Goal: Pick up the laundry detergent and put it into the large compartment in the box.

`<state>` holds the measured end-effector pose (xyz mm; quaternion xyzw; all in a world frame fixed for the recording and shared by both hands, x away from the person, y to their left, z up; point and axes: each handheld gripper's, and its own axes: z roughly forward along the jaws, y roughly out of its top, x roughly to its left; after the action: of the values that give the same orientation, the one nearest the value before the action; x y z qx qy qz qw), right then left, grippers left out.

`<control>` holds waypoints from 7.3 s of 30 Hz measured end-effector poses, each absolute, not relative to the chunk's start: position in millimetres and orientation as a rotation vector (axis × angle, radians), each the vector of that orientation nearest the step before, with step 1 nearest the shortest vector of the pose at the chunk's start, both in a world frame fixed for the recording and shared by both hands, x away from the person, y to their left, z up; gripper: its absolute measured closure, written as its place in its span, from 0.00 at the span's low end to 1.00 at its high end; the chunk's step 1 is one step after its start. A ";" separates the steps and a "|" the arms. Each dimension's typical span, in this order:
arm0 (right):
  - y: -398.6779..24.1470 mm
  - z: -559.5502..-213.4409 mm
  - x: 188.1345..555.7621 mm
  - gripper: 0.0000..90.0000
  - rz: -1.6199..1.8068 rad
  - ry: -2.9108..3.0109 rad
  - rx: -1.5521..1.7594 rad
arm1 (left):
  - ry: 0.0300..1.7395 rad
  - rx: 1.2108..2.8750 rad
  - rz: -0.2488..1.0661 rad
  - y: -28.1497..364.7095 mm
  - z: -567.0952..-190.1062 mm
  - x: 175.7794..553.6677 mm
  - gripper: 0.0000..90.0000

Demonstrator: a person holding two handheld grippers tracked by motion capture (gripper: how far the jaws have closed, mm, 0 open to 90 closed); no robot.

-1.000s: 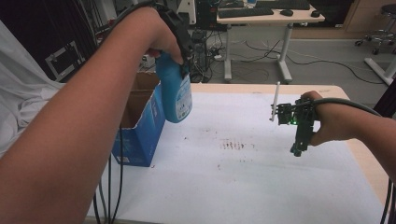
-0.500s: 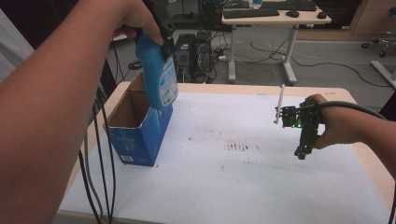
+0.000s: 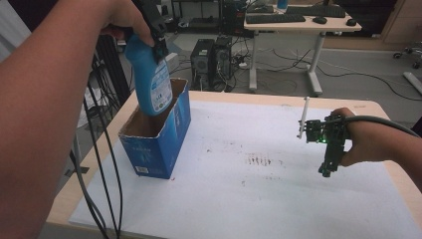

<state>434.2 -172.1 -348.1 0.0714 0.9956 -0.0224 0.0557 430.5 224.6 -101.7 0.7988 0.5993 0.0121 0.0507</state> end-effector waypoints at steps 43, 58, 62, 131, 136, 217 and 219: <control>-165.3 -352.6 433.6 0.04 -0.088 3.025 0.216 | 1.463 2.744 -0.008 250.7 -196.0 441.3 0.43; -169.9 -346.7 432.1 0.04 -0.077 3.028 0.221 | 1.241 2.877 -0.019 248.2 -230.7 445.4 0.43; -169.7 -345.0 431.6 0.04 -0.078 3.027 0.229 | 1.170 2.913 -0.025 247.6 -238.2 446.5 0.43; -163.9 -346.5 429.1 0.04 -0.087 3.023 0.208 | 1.147 2.959 -0.075 246.2 -277.4 444.3 0.33; -162.7 -346.9 429.3 0.04 -0.079 3.023 0.207 | 1.153 2.949 -0.045 244.2 -263.8 443.8 0.31; -152.9 -332.7 431.6 0.04 -0.065 3.049 0.178 | 0.297 3.080 -0.123 138.1 -222.9 437.8 0.02; -153.5 -332.0 431.3 0.04 -0.063 3.051 0.179 | 0.276 3.076 -0.121 135.9 -218.8 438.6 0.02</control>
<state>431.3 -153.5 -332.0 0.0586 0.9972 -0.0207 0.0424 438.6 135.9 -218.8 0.9949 0.0894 -0.0391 0.0255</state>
